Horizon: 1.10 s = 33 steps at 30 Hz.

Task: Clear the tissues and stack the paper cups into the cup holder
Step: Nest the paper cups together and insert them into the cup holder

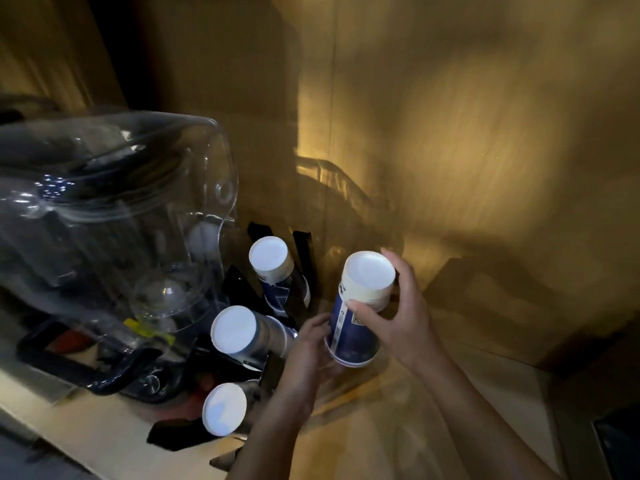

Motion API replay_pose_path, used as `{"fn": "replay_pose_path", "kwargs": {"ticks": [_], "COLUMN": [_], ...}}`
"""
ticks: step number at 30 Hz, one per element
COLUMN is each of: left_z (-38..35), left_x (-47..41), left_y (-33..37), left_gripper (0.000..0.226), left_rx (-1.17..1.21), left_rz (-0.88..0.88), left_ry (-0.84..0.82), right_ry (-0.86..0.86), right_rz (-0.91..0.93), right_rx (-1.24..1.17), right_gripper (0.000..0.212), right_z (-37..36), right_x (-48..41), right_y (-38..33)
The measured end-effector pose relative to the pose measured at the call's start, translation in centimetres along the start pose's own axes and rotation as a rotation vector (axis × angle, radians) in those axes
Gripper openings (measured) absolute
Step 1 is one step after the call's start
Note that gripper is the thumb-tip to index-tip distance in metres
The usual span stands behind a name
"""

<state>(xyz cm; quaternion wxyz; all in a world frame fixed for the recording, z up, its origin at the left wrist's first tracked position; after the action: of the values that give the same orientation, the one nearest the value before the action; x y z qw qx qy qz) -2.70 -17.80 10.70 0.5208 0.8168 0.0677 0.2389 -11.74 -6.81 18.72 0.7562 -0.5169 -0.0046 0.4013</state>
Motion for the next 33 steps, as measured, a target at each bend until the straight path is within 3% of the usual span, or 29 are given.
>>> {"fn": "replay_pose_path", "kwargs": {"ticks": [10, 22, 27, 33], "left_z": [2.8, 8.8, 7.5, 4.8], "left_x": [9.3, 14.7, 13.4, 8.4], "left_y": [6.9, 8.2, 11.6, 16.6], "left_gripper": [0.023, 0.032, 0.03, 0.045], "left_rx": [-0.035, 0.005, -0.096, -0.152], "left_rz": [-0.225, -0.301, -0.391, -0.395], "left_ry": [0.087, 0.266, 0.227, 0.137], "right_ry": [-0.001, -0.2, -0.129, 0.076], "right_rz": [0.322, 0.367, 0.425, 0.43], "right_rx": [-0.095, -0.17, -0.198, -0.178], "right_gripper": [0.07, 0.076, 0.076, 0.074], "right_z": [-1.5, -6.7, -5.8, -3.8], "right_x": [0.7, 2.2, -0.1, -4.8], "right_y": [-9.8, -13.9, -14.2, -14.0]}}
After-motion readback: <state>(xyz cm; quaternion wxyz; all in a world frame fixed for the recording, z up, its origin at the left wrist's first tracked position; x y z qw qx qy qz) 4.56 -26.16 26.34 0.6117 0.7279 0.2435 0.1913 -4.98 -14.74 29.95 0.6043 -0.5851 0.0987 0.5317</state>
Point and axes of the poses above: each hand's wrist, its own x-axis away from the middle knuckle, its own z-axis out of the back of the hand, y = z × x, the point moved 3 cm from there along -x, towards the middle knuckle, and after that the axes turned 7 degrees about -y, right-handed, at the moved point
